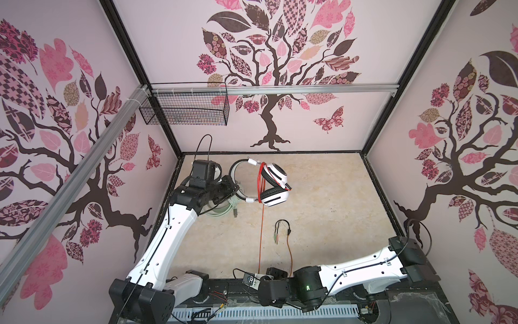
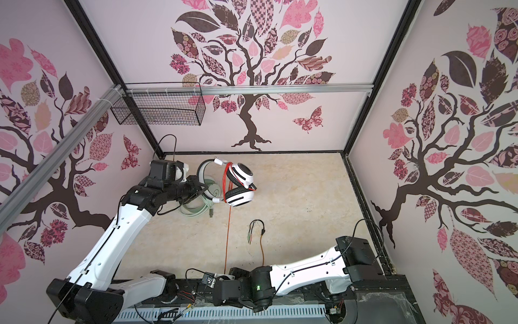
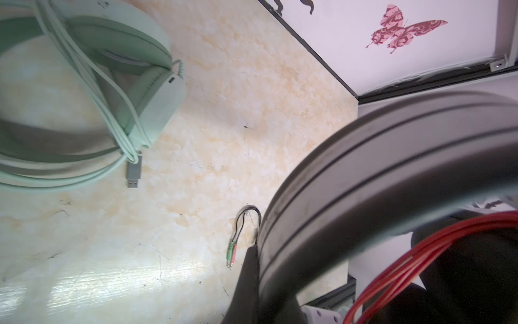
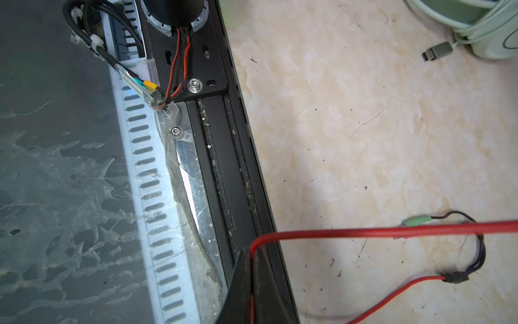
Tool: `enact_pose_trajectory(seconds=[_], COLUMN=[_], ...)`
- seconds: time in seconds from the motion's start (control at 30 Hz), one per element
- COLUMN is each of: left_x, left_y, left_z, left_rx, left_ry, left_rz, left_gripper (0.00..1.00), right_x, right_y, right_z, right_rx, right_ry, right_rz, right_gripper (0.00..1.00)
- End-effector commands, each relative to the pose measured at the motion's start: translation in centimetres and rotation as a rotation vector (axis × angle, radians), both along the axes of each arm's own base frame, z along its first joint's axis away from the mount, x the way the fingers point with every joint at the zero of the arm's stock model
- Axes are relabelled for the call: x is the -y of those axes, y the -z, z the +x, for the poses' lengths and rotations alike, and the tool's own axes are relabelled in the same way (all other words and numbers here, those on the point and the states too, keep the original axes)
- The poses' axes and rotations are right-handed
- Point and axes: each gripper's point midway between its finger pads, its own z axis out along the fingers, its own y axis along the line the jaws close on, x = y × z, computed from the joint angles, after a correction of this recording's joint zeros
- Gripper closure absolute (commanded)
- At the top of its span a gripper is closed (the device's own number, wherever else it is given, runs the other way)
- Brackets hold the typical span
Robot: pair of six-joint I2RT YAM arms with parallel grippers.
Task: Wrap the headphones
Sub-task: 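Draw the red cable down toward the robot with the right gripper, then lift the red cable up over the headset with the right gripper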
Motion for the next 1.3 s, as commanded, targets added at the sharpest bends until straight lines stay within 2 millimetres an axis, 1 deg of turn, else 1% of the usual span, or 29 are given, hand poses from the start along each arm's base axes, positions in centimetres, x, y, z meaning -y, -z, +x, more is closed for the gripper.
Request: enact_pose_trajectory(seconds=[0.0,0.1,0.2,0.27,0.4,0.5,0.57,0.67,0.77,0.9,1.1,1.2,1.27], left_x=[-2.3,-4.2,-5.2,-5.5,-6.4,-7.0,-7.1,-6.8,-6.5,-6.2,-6.0,-5.9,-5.8], left_y=[-4.2,-3.3,-2.8,-2.4,-1.4,-1.2,-1.1,-1.0,-1.1,-0.7,0.6,0.6,0.7], left_z=[1.5,1.3,1.3,1.3,1.3,1.0,0.8,0.5,0.0,-0.5,-1.1,-1.2,-1.2], left_rx=[0.163,0.159,0.158,0.155,0.105,0.108,0.112,0.113,0.125,0.125,0.105,0.104,0.101], left_ry=[-0.105,-0.178,-0.228,-0.24,-0.262,-0.281,-0.282,-0.271,-0.26,-0.243,-0.216,-0.211,-0.208], left_rz=[0.064,0.17,0.276,0.336,0.401,0.424,0.425,0.44,0.459,0.454,0.457,0.457,0.455], left_gripper=[1.0,1.0,1.0,1.0,1.0,1.0,1.0,1.0,1.0,1.0,1.0,1.0,1.0], right_x=[0.5,0.7,0.6,0.6,0.5,0.5,0.8,1.7,3.0,4.7,6.2,6.5,6.3], right_y=[-2.5,-4.5,-7.0,-8.5,-11.3,-13.1,-14.1,-15.8,-18.3,-21.8,-27.2,-29.9,-31.2], right_z=[-0.9,-0.8,-1.4,-1.8,-2.6,-2.3,-1.5,0.7,3.2,5.6,8.2,9.0,9.2], right_rx=[-0.025,-0.025,-0.036,-0.012,0.055,0.122,0.165,0.27,0.396,0.502,0.672,0.726,0.746], right_ry=[-0.031,-0.031,-0.054,-0.07,-0.087,-0.076,-0.044,0.04,0.146,0.238,0.357,0.386,0.383], right_rz=[0.025,0.05,0.073,0.077,0.063,0.044,0.025,0.011,0.03,0.058,0.13,0.183,0.218], right_gripper=[1.0,1.0,1.0,1.0,1.0,1.0,1.0,1.0,1.0,1.0,1.0,1.0,1.0])
